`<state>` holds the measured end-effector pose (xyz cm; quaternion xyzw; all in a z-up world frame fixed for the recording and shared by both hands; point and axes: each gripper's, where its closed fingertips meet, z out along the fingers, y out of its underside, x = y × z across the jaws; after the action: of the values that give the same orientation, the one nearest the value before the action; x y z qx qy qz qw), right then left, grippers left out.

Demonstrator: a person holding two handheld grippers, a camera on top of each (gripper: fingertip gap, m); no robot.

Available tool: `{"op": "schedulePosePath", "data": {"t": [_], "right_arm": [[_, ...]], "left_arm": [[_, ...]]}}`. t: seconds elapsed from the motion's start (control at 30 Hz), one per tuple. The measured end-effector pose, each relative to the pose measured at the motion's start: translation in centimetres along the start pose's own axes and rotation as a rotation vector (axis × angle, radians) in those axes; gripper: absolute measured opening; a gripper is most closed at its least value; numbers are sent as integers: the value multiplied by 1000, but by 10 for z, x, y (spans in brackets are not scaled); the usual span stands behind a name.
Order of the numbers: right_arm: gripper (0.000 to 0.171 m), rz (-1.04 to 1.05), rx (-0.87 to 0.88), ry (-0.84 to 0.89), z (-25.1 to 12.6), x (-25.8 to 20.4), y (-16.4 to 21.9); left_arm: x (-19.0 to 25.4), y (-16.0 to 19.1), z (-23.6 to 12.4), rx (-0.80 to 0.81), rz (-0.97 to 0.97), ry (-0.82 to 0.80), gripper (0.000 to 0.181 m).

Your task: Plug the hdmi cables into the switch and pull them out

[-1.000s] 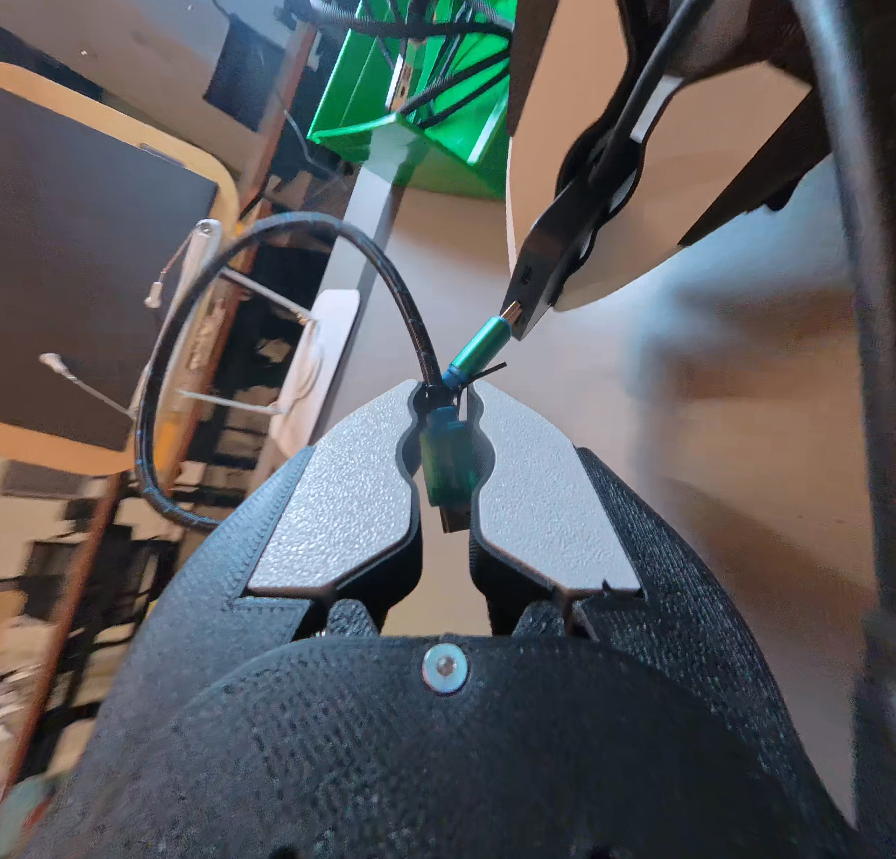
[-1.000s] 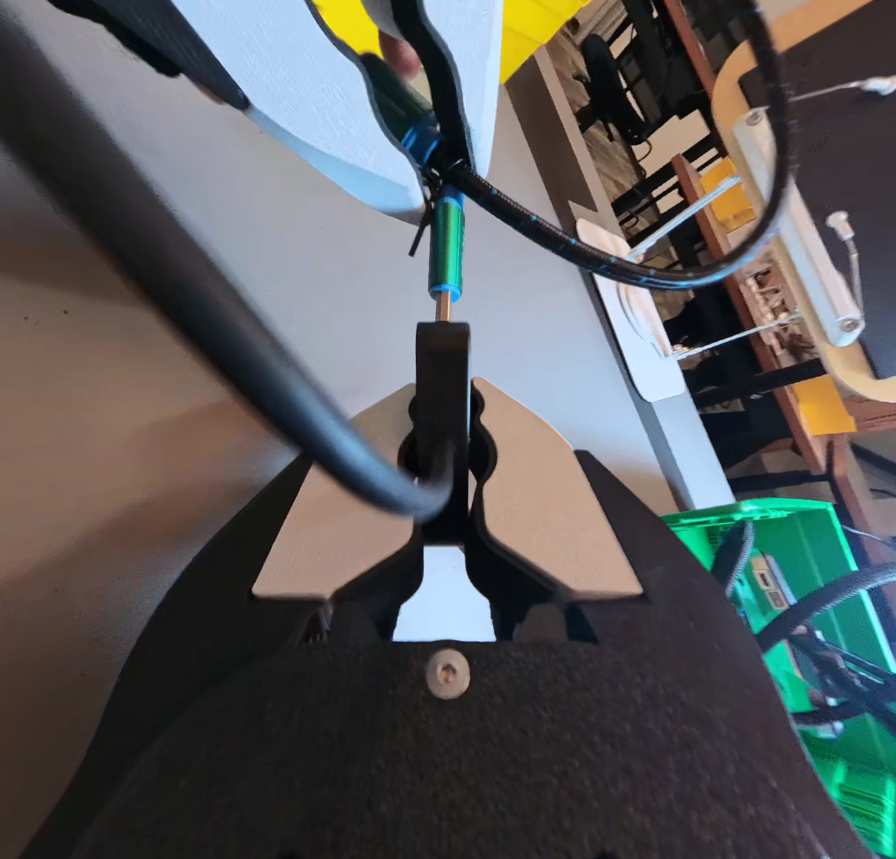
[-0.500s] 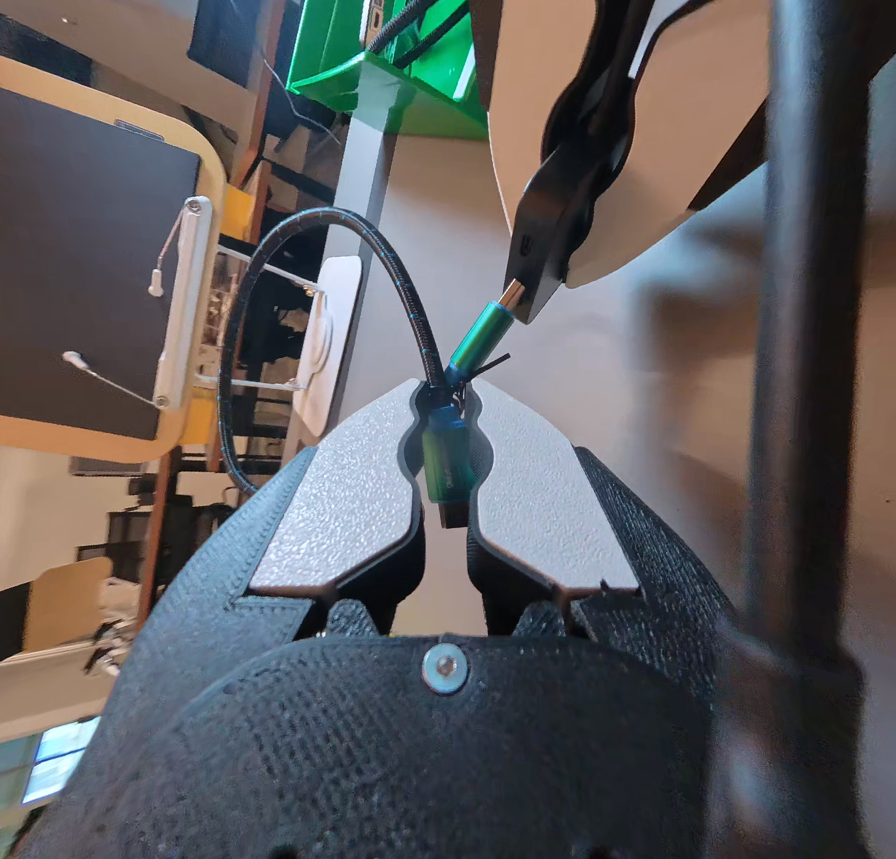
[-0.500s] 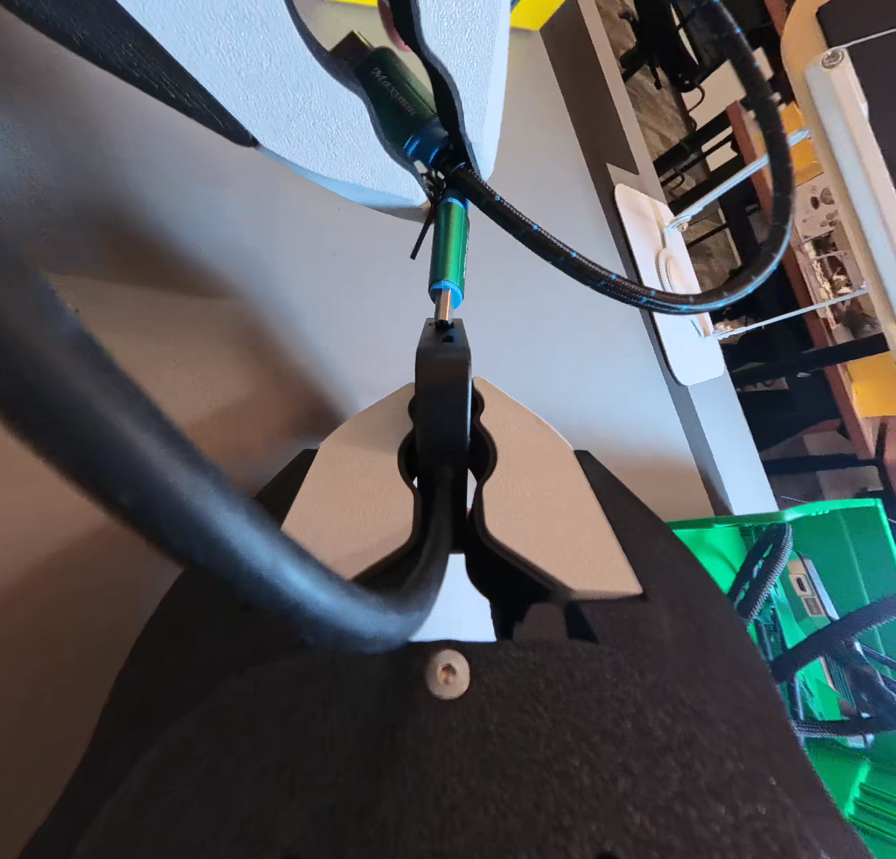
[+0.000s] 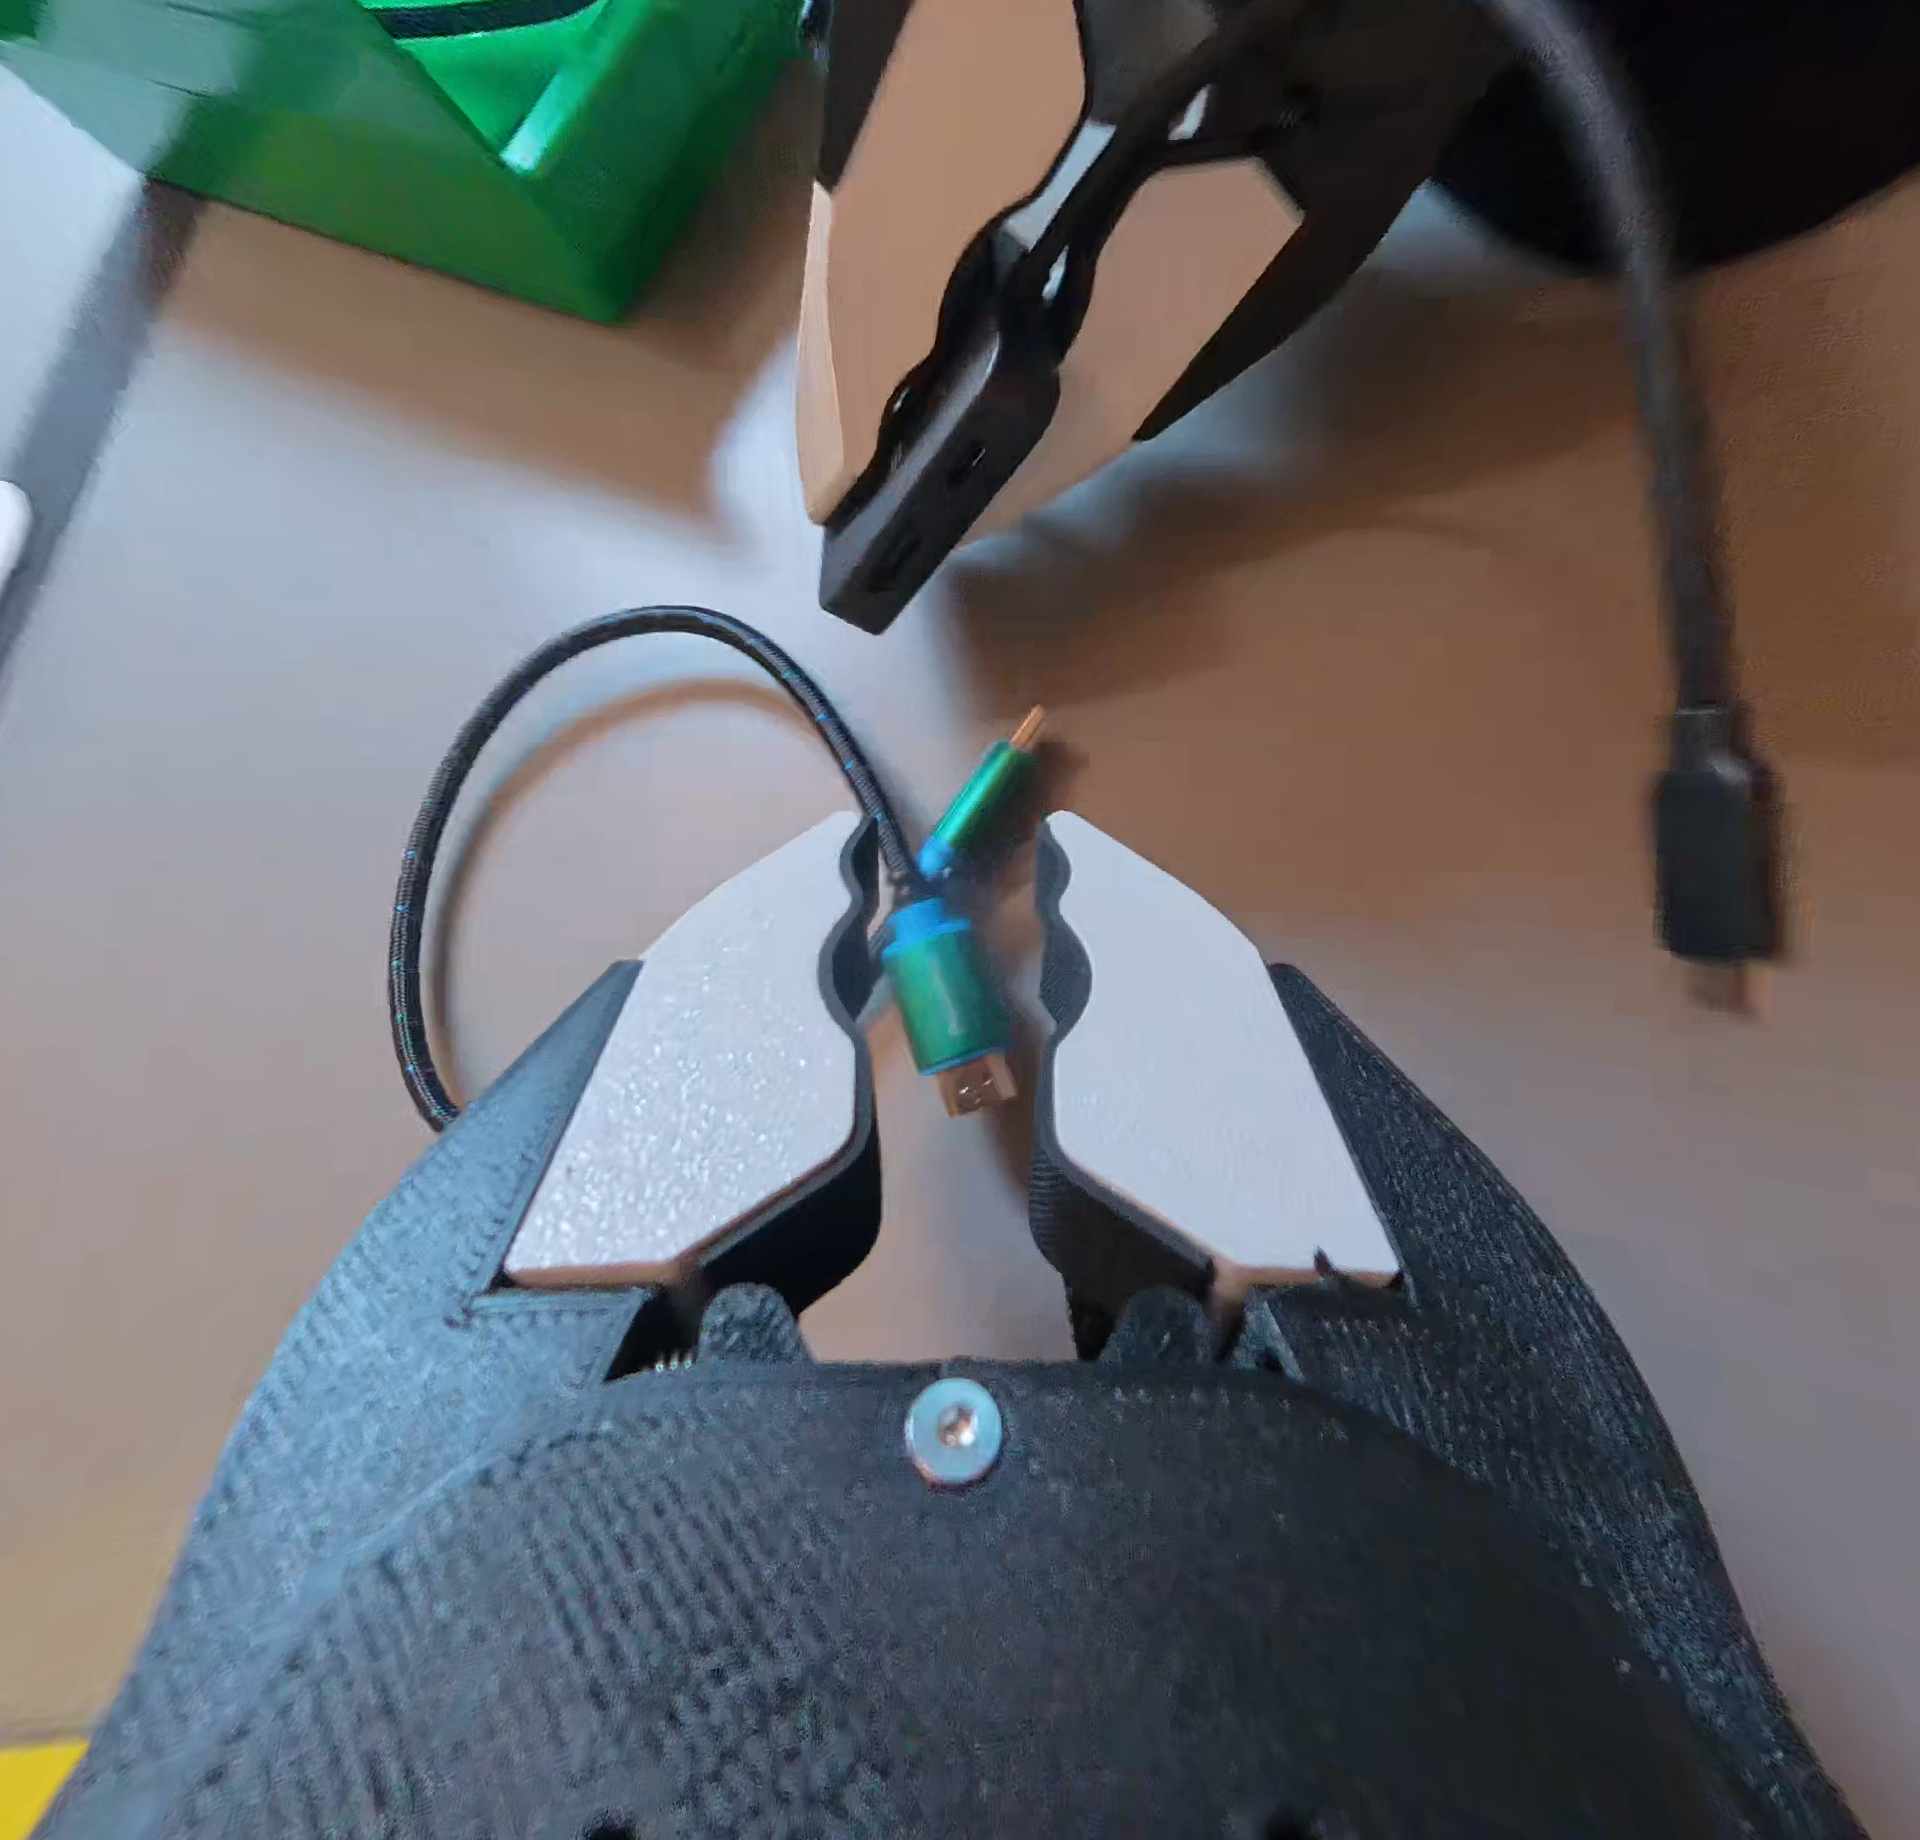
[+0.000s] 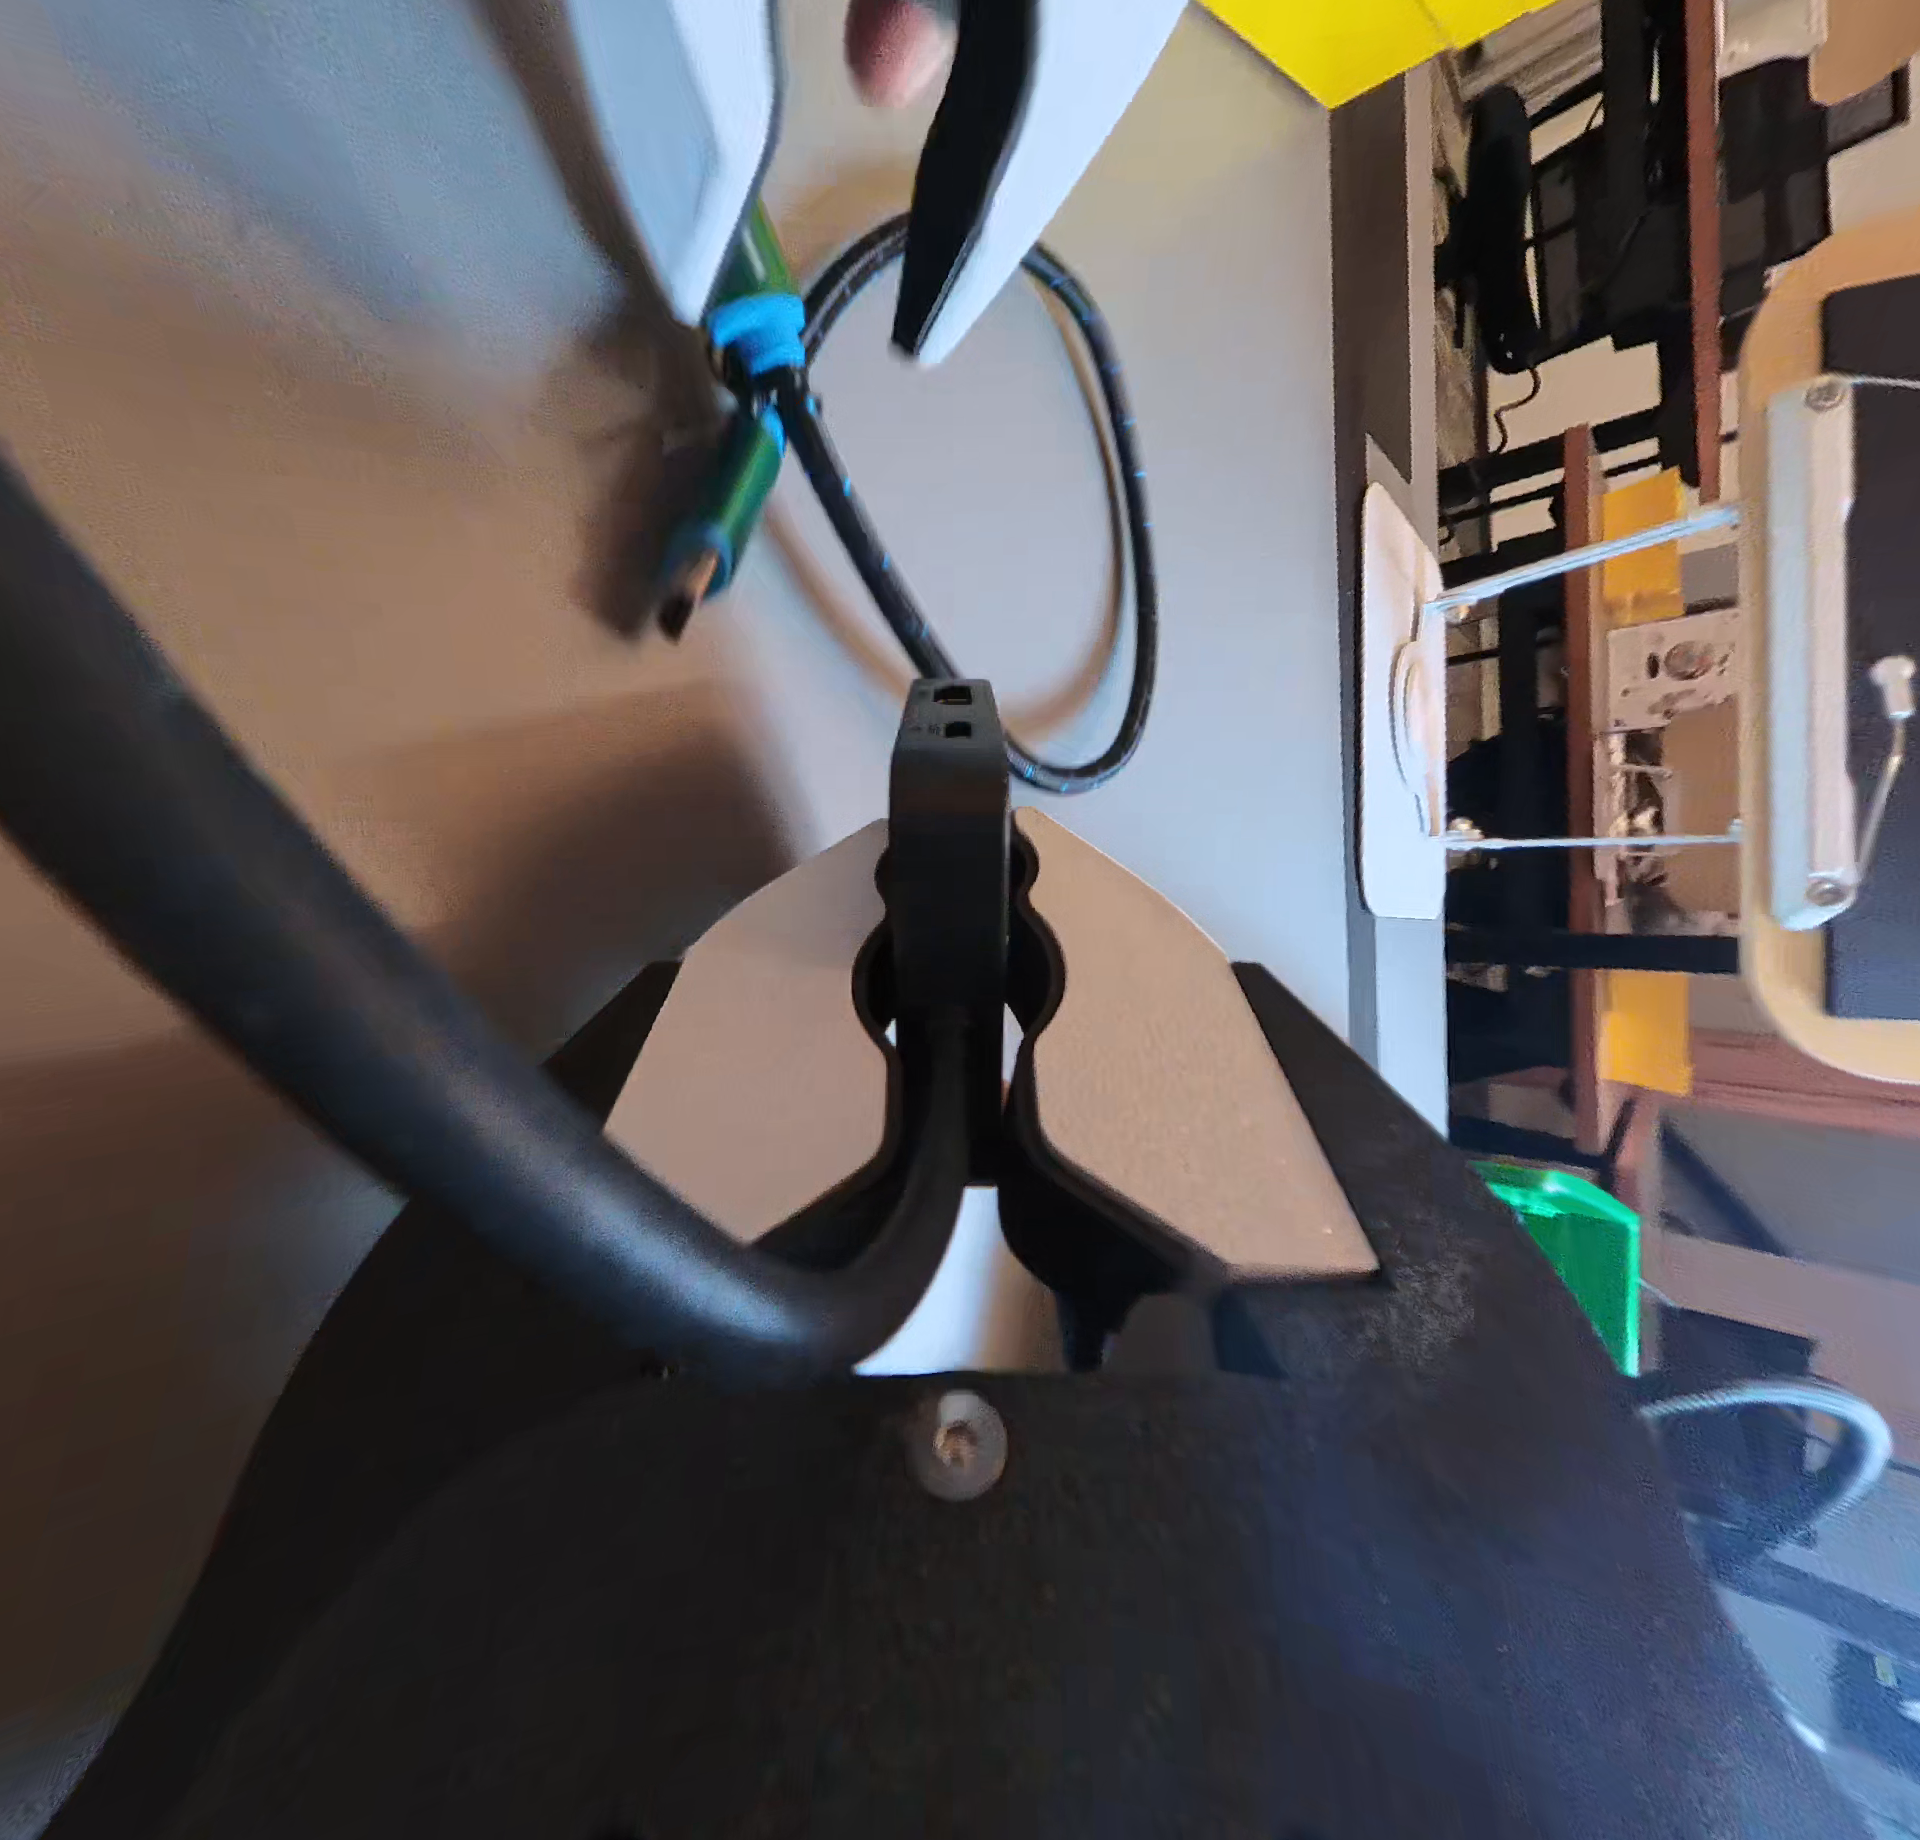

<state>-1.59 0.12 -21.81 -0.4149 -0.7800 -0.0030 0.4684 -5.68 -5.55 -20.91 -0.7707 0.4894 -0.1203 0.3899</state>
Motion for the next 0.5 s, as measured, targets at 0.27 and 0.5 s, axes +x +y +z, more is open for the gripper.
{"op": "schedulePosePath", "data": {"t": [0.27, 0.5], "right_arm": [[15, 76, 82, -23, -16, 13, 13], [15, 51, 55, -47, -13, 5, 17]], "left_arm": [[-25, 21, -12, -127, 81, 146, 35], [-30, 47, 5, -483, 396, 388, 34]]}}
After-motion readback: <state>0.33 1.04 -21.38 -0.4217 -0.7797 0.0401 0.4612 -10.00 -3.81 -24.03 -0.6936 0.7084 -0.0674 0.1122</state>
